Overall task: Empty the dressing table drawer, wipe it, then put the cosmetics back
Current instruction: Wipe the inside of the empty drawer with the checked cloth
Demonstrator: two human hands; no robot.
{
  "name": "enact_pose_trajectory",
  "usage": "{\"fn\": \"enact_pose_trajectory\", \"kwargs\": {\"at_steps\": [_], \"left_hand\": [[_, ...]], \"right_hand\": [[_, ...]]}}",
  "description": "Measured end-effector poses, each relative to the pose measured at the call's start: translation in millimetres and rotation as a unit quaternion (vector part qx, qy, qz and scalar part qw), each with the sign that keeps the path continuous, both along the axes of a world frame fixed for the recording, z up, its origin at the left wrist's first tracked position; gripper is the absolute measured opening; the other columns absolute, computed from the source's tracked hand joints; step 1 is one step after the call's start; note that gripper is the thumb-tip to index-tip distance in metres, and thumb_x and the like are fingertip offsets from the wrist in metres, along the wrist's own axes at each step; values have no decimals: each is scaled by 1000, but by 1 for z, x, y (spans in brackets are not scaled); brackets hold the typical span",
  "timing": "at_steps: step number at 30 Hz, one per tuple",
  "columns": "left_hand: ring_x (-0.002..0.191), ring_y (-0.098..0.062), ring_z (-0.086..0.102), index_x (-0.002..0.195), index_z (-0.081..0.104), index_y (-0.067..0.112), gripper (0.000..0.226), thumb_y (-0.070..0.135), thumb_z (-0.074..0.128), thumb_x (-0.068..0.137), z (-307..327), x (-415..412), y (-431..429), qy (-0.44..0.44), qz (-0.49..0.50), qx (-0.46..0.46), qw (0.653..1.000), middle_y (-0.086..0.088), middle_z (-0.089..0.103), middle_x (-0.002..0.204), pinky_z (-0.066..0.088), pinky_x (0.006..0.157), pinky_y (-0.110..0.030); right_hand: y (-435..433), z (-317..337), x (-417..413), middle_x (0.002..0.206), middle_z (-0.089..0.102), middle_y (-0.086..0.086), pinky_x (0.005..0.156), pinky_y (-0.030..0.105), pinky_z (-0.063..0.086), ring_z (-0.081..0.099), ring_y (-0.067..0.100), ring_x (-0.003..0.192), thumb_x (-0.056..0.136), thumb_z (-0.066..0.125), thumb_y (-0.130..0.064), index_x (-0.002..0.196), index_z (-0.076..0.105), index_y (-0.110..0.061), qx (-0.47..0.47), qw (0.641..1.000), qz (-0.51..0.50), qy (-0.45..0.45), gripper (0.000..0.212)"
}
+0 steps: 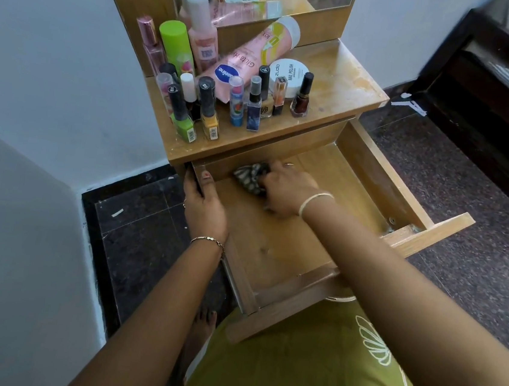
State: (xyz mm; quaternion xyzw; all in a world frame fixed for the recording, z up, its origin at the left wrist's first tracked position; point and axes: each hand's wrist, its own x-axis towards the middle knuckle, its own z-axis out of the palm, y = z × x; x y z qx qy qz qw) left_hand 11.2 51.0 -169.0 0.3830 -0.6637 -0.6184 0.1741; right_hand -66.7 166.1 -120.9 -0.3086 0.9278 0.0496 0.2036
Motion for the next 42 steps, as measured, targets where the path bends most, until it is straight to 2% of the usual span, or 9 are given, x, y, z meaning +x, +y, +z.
{"fn": "enact_pose_trajectory", "kwargs": {"at_steps": [6,8,13,16,21,26,32,37,42], "left_hand": [[125,-22,49,142,35,31,45,44,36,99,-2,0,0,-9,-1,0,1000,0,51,139,37,107,-41],[124,-21,50,142,36,31,44,43,36,99,-1,0,0,-8,1,-2,1000,1,51,138,37,107,-40],[123,-20,50,142,36,31,43,41,36,100,-1,0,0,-6,4,-3,1000,2,52,137,37,104,-34],[124,-20,50,142,35,31,44,42,36,100,-1,0,0,-10,4,1,1000,1,51,138,36,102,-34],[124,-22,50,142,34,31,44,42,34,100,-3,-1,0,-14,4,-14,1000,1,50,138,38,102,-37],[124,-24,49,143,33,29,45,41,35,100,-5,-2,0,-14,8,-18,1000,-2,49,139,37,98,-34],[127,-22,47,144,35,27,44,38,35,101,-2,-2,1,-3,3,-16,1000,-2,47,141,33,96,-28],[123,-22,50,143,38,28,44,39,35,100,-2,0,0,-4,-1,-14,1000,-1,52,137,37,95,-31],[120,-23,52,142,38,28,44,40,34,100,-1,0,0,-14,-1,-19,1000,-2,54,135,38,94,-31]], "right_hand": [[46,-4,-43,143,33,19,94,44,49,49,38,116,89,62,-23,138,43,-10,74,993,-95,2,54],[54,-6,-53,138,41,19,92,42,50,53,38,111,89,58,-21,140,37,-8,57,989,-137,-2,57],[66,-10,-63,144,35,21,95,43,46,47,39,121,84,67,-21,146,24,-4,29,965,-260,0,77],[68,-14,-59,138,40,25,93,41,45,48,42,120,88,60,-11,146,18,1,11,962,-271,28,73],[75,-6,-48,135,45,24,86,41,47,52,41,114,86,63,-13,140,31,7,57,976,-198,77,66],[100,-2,-21,143,31,21,91,44,45,47,38,121,91,59,-27,136,42,-3,125,980,-140,60,53],[129,-3,9,129,40,15,90,44,46,51,32,117,97,41,-18,132,44,-9,167,973,-154,29,36],[108,3,-6,120,48,16,82,39,51,59,34,105,90,59,-20,122,56,-5,149,968,-198,22,35],[75,1,-33,130,44,21,85,42,49,55,39,112,91,57,-18,130,49,3,78,963,-257,31,45]]}}
